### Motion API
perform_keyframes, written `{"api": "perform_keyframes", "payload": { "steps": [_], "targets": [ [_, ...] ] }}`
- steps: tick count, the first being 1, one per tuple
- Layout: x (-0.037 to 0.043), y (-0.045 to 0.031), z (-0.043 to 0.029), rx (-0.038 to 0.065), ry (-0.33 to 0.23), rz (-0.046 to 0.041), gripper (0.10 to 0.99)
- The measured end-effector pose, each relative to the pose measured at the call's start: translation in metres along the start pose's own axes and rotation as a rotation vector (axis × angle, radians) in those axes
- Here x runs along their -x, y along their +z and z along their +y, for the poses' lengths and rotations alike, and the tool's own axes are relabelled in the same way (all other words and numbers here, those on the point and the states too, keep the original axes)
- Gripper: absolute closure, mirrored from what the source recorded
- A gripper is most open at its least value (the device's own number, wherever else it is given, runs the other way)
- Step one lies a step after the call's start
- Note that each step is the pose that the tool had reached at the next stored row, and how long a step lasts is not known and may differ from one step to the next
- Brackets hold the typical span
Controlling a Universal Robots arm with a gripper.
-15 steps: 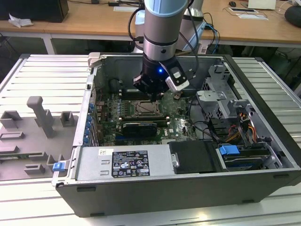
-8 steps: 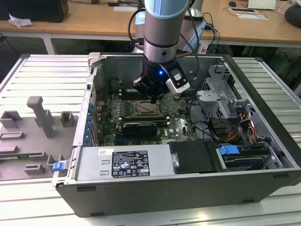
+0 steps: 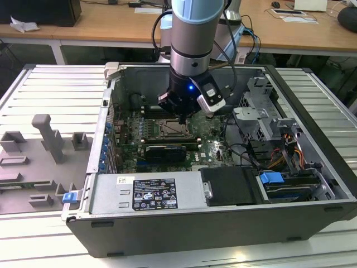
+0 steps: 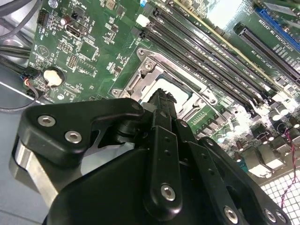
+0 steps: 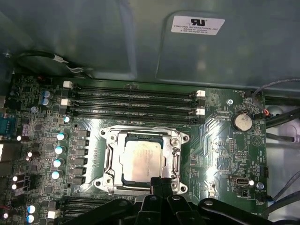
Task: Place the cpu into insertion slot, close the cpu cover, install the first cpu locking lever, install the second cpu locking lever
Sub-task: 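Install the second cpu locking lever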
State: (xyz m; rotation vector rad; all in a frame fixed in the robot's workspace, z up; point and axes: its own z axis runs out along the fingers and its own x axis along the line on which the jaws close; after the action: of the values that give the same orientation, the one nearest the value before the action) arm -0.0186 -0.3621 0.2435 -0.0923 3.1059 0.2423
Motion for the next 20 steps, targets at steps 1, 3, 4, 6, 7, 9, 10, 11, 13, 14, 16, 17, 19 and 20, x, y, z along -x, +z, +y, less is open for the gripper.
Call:
{"api": "perform_keyframes", "payload": {
  "steps": [1,3,4,6,7,9,10,11,13,14,16,17,19,20],
  "targets": [
    [0.0000,0.0000,-0.0006,0.000,0.000,0.0000,0.980],
    [-0.0001,0.0001,-0.0011,0.000,0.000,0.0000,0.980],
    [-0.0001,0.0000,-0.0015,0.000,0.000,0.0001,0.980],
    [-0.0001,0.0000,-0.0021,0.000,0.000,0.0000,0.980],
    [-0.0001,0.0000,-0.0024,0.000,0.000,0.0000,0.980],
    [-0.0002,0.0000,-0.0030,0.000,0.000,0.0000,0.980],
    [-0.0002,-0.0001,-0.0033,0.000,0.000,0.0000,0.980],
    [-0.0002,-0.0001,-0.0039,0.000,0.000,0.0000,0.980],
    [-0.0003,-0.0001,-0.0055,0.000,0.000,0.0000,0.980],
    [-0.0003,-0.0001,-0.0058,0.000,0.000,0.0000,0.980],
    [-0.0004,-0.0001,-0.0066,0.000,0.000,0.0000,0.980],
    [-0.0005,0.0000,-0.0072,0.000,0.000,-0.0001,0.980],
    [-0.0005,0.0000,-0.0078,0.000,0.000,0.0000,0.980],
    [-0.0005,0.0001,-0.0085,0.000,0.000,0.0001,0.980]
  ]
}}
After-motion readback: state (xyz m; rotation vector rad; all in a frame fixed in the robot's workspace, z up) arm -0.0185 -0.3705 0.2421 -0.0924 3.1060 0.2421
